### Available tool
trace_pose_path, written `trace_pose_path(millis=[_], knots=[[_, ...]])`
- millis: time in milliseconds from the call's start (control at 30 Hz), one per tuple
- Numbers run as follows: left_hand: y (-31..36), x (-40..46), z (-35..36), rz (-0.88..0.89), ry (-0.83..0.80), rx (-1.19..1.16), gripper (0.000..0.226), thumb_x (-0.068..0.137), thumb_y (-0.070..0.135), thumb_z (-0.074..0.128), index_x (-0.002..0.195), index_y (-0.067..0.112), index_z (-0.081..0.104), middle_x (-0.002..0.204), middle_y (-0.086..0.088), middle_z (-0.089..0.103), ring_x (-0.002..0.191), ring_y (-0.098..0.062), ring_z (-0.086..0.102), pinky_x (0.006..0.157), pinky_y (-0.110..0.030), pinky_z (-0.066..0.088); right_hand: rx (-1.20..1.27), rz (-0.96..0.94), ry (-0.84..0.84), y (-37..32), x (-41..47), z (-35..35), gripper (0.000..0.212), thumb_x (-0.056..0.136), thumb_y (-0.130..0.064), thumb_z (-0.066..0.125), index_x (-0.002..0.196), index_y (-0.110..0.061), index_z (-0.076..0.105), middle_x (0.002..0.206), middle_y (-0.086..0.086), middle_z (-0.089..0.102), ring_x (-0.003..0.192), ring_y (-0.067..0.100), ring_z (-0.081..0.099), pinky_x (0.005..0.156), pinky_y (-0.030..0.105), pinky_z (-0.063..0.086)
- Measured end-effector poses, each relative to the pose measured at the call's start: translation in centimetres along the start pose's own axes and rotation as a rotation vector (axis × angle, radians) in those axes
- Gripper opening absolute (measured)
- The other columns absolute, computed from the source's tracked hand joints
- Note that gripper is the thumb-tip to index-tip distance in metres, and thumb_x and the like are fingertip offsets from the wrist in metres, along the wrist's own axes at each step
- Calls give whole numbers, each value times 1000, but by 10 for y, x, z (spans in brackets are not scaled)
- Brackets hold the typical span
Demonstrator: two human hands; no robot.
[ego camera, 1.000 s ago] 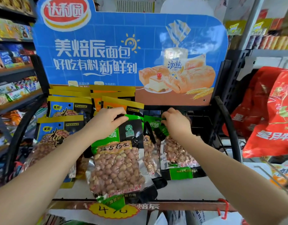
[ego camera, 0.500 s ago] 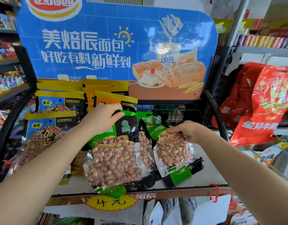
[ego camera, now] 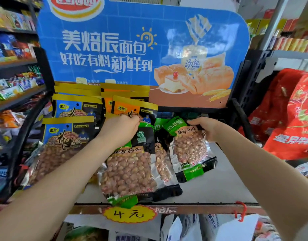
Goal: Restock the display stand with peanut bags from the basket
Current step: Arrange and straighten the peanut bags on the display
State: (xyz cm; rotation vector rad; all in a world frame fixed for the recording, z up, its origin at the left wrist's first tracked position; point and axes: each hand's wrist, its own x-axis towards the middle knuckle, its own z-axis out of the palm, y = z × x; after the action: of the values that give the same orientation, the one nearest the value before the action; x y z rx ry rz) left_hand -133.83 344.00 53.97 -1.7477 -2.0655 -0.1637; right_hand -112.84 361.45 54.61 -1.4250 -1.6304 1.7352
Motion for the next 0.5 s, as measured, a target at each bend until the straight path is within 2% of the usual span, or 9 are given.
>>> trace_pose_path(millis=[33, 100, 133, 200, 267, 333, 400, 433, 500], knots=[[0, 0, 1, 4, -2, 24, 24, 100, 25, 29, 95, 10, 47, 55, 3, 38, 48, -21, 43, 39, -24, 28, -14, 8, 24, 1, 2, 3, 22, 86, -27, 63, 86, -6, 56, 69, 6, 63, 58, 19, 59, 60, 30, 52], [0, 0, 3, 12, -8, 50, 22, 100, 23, 29, 101, 9, 46, 54, 3, 38, 48, -22, 45, 41, -25, 32, -46, 17, 64, 2, 6, 8, 27, 85, -33, 63, 88, -8, 55, 55, 3, 64, 45, 16, 58, 51, 25, 51], [0, -1, 4, 17, -14, 50, 21, 100, 23, 29, 104, 9, 44, 54, 3, 38, 47, -21, 44, 40, -25, 32, -50, 14, 81, 2, 7, 10, 26, 86, -33, 62, 88, -8, 54, 54, 3, 63, 43, 16, 56, 46, 23, 49], [-1, -3, 4, 28, -29, 22, 22, 100, 24, 29, 109, 10, 44, 56, 4, 40, 46, -17, 42, 39, -25, 31, -21, 14, 64, 4, 4, 10, 22, 88, -31, 59, 84, -10, 53, 65, 5, 60, 47, 16, 55, 41, 23, 44], [-4, -6, 4, 28, -46, -43, 24, 100, 25, 29, 110, 11, 46, 58, 5, 43, 50, -19, 50, 43, -29, 38, 6, 20, -7, 7, 4, 8, 20, 88, -29, 60, 82, -11, 55, 69, 5, 61, 45, 15, 59, 39, 22, 46], [-6, -8, 4, 22, -58, -94, 25, 100, 26, 29, 112, 13, 47, 59, 5, 46, 55, -21, 57, 47, -31, 45, -6, 43, -48, 9, 6, 8, 21, 87, -28, 62, 81, -9, 57, 61, 4, 65, 42, 15, 60, 41, 22, 50], [-6, -8, 5, 14, -59, -108, 26, 100, 26, 29, 112, 13, 47, 59, 4, 46, 54, -21, 56, 47, -31, 44, -15, 56, -15, 11, 8, 12, 20, 86, -23, 64, 79, -7, 53, 50, 4, 65, 39, 17, 59, 41, 23, 52], [-5, -7, 6, 9, -56, -114, 27, 100, 27, 29, 112, 12, 48, 58, 4, 46, 52, -20, 53, 46, -30, 42, -16, 33, 20, 12, 7, 15, 19, 85, -19, 65, 80, -8, 51, 53, 7, 65, 42, 19, 59, 43, 25, 52], [-3, -7, 4, 2, -46, -149, 27, 100, 27, 30, 109, 12, 49, 57, 5, 44, 47, -14, 45, 44, -28, 38, -18, -78, 97, 15, 8, 15, 18, 83, -17, 68, 91, -10, 53, 74, 11, 64, 56, 22, 57, 52, 29, 49]])
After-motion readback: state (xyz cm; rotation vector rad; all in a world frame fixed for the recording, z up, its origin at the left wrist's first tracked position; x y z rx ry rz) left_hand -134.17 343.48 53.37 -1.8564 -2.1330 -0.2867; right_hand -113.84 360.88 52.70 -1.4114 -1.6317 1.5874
